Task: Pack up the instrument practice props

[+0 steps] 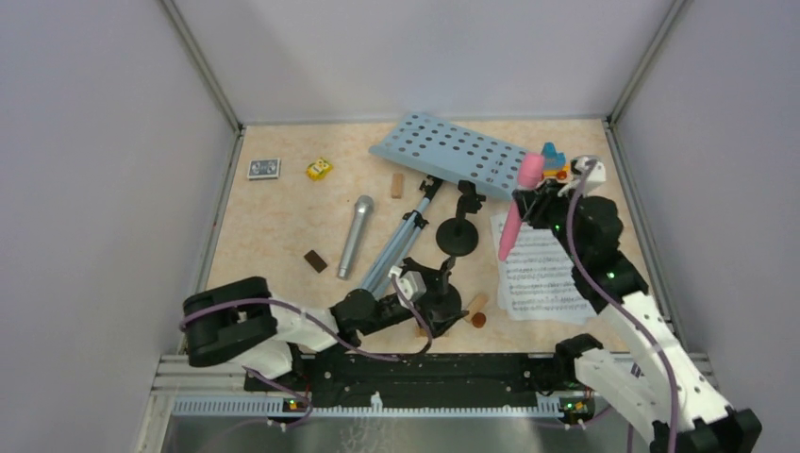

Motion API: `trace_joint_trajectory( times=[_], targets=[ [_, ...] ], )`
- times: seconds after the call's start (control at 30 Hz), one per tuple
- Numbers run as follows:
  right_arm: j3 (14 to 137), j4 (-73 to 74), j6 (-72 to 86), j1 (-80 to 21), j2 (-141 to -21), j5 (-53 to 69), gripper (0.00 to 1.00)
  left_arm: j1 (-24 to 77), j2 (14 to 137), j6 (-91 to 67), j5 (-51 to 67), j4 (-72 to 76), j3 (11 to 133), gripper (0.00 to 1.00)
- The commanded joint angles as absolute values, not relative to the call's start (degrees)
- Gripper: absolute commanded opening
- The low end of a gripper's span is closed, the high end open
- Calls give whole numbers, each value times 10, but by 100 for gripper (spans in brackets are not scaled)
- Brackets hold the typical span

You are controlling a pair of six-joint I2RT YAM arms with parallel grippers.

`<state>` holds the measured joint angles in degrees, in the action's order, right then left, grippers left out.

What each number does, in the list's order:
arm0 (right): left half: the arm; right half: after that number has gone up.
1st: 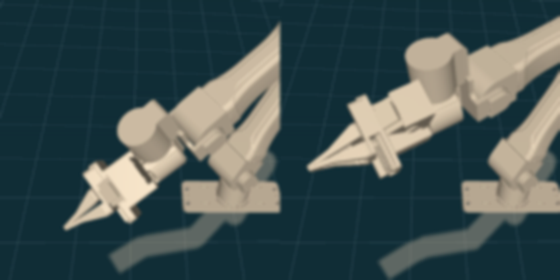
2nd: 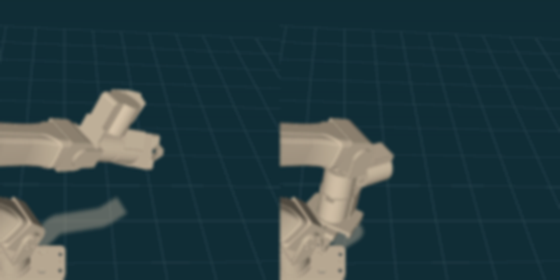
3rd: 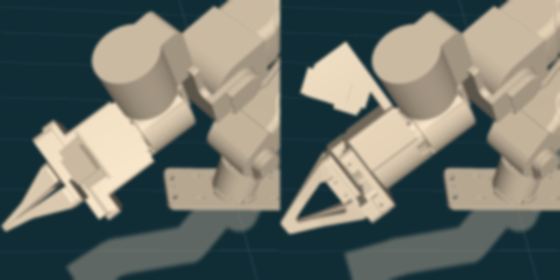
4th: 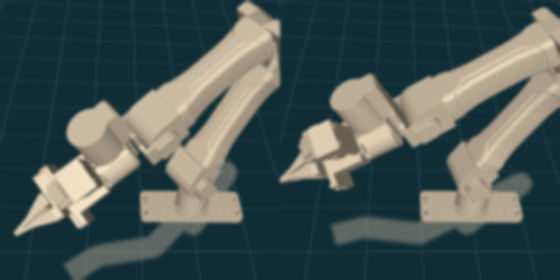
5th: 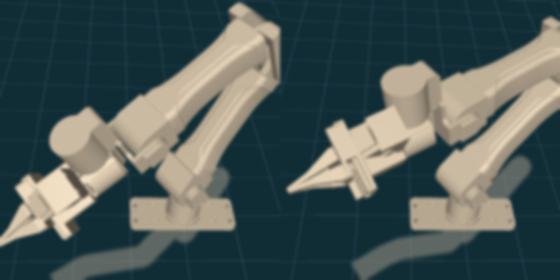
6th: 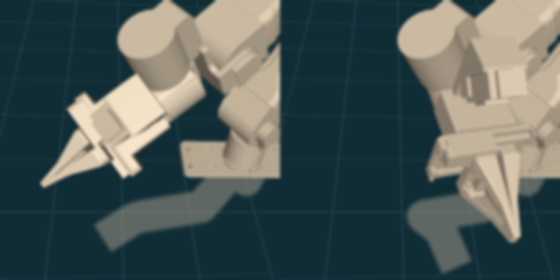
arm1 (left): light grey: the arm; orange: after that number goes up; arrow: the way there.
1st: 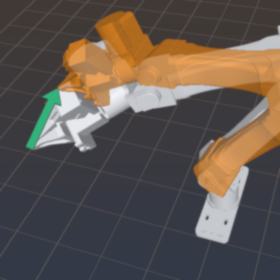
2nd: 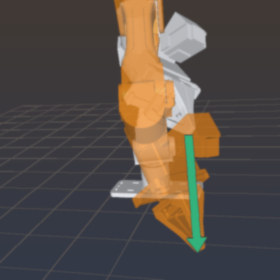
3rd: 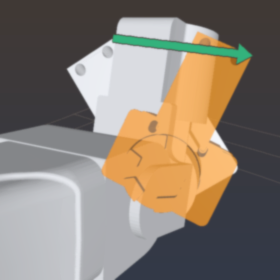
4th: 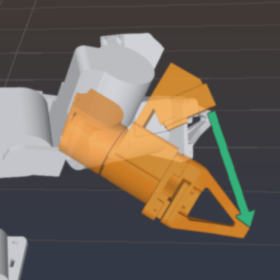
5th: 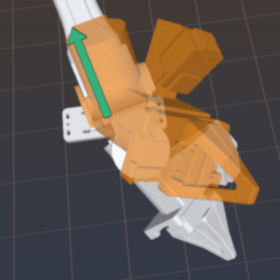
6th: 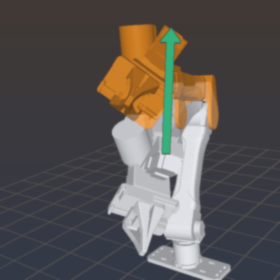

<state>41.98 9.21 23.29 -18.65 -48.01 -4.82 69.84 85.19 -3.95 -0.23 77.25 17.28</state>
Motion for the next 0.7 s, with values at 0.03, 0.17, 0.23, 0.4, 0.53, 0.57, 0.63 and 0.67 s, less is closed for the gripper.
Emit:
trace_joint_trajectory(
  times=[0.03,0.17,0.23,0.4,0.53,0.57,0.63,0.67],
  targets=[
    [389,-85,116,-185,-346,174,0,700,714,-102,80,601,144,99],
    [367,-247,150,-190,-329,384,0,700,580,-107,78,453,119,99],
    [372,-306,188,-203,-348,440,0,700,501,-92,82,407,106,99],
    [398,-282,103,-312,-394,442,0,700,346,-62,18,289,100,99],
    [430,-235,17,-433,-442,389,0,699,282,-43,5,203,122,99],
    [440,-232,6,-453,-455,375,0,699,269,-40,5,190,130,99],
    [463,-236,-6,-482,-482,369,0,699,249,-27,-16,181,151,99],
    [473,-242,-16,-494,-491,365,0,699,244,-21,-22,181,161,99]
  ],
)
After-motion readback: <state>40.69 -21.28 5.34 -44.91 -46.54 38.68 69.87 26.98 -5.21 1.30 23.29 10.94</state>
